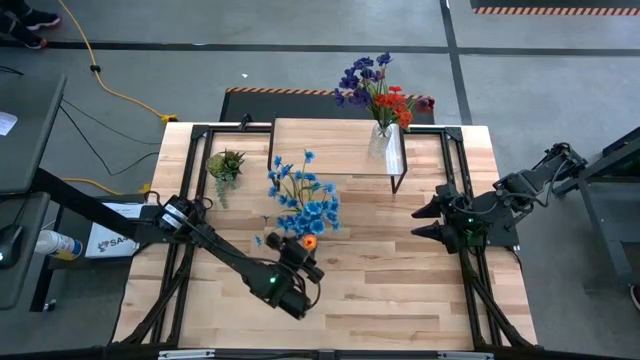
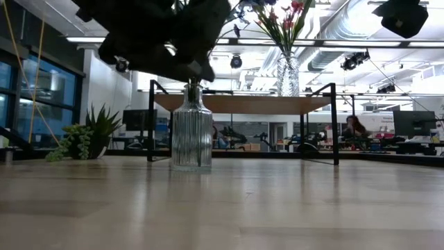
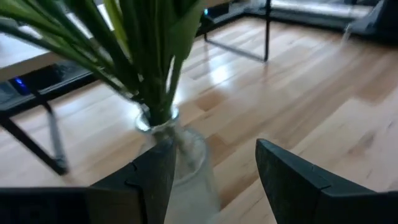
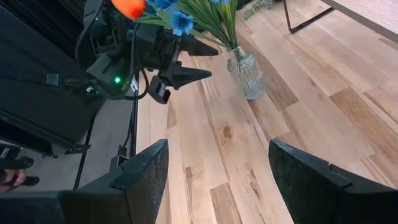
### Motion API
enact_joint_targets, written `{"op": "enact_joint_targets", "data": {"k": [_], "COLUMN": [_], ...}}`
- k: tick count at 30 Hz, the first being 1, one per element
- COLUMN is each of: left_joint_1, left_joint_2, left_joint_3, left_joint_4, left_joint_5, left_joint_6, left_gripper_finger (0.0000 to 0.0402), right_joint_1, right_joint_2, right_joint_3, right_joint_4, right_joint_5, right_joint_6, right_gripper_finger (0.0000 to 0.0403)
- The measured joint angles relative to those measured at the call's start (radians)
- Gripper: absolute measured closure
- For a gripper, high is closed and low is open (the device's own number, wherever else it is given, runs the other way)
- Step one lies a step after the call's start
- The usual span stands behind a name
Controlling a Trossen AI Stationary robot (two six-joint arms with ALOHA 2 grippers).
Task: Pick and place flowers into a vace then onto a shelf
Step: Put the transparent flower vase on the shelf
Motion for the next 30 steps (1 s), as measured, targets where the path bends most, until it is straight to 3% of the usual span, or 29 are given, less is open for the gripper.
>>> {"op": "enact_joint_targets", "data": {"k": [9, 23, 30], "left_joint_1": [0.006, 0.066, 0.066], "left_joint_2": [0.0, 0.0, 0.0], "left_joint_3": [0.005, 0.004, 0.004], "left_joint_4": [-0.22, -0.189, -0.092], "left_joint_5": [0.01, 0.052, 0.063], "left_joint_6": [-0.182, -0.179, -0.075], "left_gripper_finger": [0.0147, 0.0147, 0.0147], "right_joint_1": [0.0, 0.0, 0.0], "right_joint_2": [0.0, 0.0, 0.0], "right_joint_3": [0.0, 0.0, 0.0], "right_joint_4": [0.0, 0.001, 0.001], "right_joint_5": [0.003, 0.016, 0.016], "right_joint_6": [-0.004, -0.019, -0.019], "right_gripper_finger": [0.0137, 0.0137, 0.0137]}}
